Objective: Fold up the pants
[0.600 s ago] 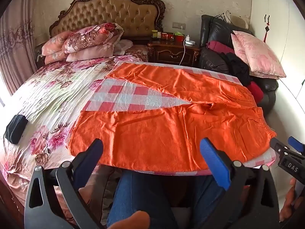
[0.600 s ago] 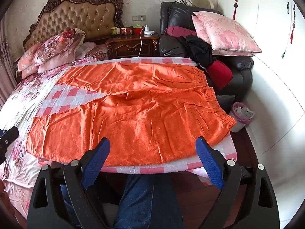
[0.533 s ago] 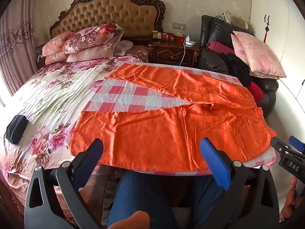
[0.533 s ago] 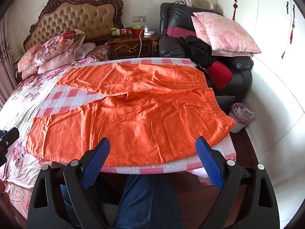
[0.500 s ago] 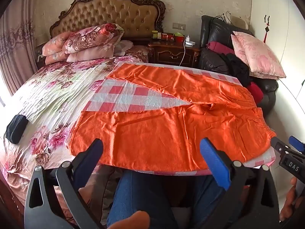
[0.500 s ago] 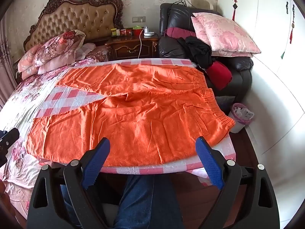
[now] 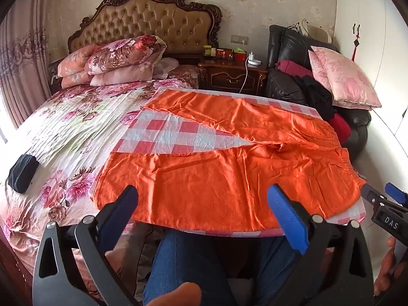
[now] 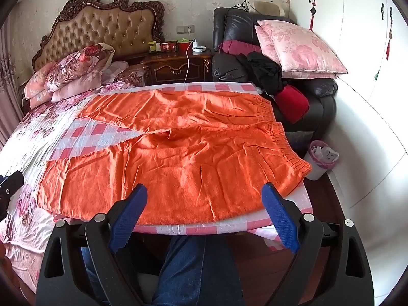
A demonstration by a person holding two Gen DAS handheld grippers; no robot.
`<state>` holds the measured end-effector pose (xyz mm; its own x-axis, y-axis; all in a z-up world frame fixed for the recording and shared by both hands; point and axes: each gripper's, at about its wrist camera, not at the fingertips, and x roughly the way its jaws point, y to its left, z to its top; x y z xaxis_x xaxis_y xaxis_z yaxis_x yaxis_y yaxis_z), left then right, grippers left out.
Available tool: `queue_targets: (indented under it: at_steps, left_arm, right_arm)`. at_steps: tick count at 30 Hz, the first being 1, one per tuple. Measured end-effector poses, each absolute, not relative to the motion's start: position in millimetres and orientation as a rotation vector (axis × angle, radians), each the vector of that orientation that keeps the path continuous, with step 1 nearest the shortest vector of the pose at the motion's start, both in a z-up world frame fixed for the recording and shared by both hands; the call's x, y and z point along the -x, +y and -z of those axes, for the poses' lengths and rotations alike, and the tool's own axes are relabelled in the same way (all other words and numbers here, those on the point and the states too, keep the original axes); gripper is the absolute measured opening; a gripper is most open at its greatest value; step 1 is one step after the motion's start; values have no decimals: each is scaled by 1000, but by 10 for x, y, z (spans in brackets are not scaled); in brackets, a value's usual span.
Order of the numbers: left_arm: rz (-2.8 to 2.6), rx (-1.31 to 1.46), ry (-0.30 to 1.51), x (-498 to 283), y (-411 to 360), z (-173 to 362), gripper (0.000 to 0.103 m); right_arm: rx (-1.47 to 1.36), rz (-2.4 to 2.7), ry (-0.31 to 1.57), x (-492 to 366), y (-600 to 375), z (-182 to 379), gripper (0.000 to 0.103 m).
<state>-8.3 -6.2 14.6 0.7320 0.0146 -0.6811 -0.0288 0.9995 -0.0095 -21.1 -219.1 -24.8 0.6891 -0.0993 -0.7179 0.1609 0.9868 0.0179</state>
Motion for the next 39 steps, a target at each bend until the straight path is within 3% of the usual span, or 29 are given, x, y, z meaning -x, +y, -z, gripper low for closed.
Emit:
queue_targets:
  at_steps: [39]
  left_arm:
    - [-21,25,728,128,-70,-163,101]
  right_arm:
    - [-23,184,780,204,-2133,228,88]
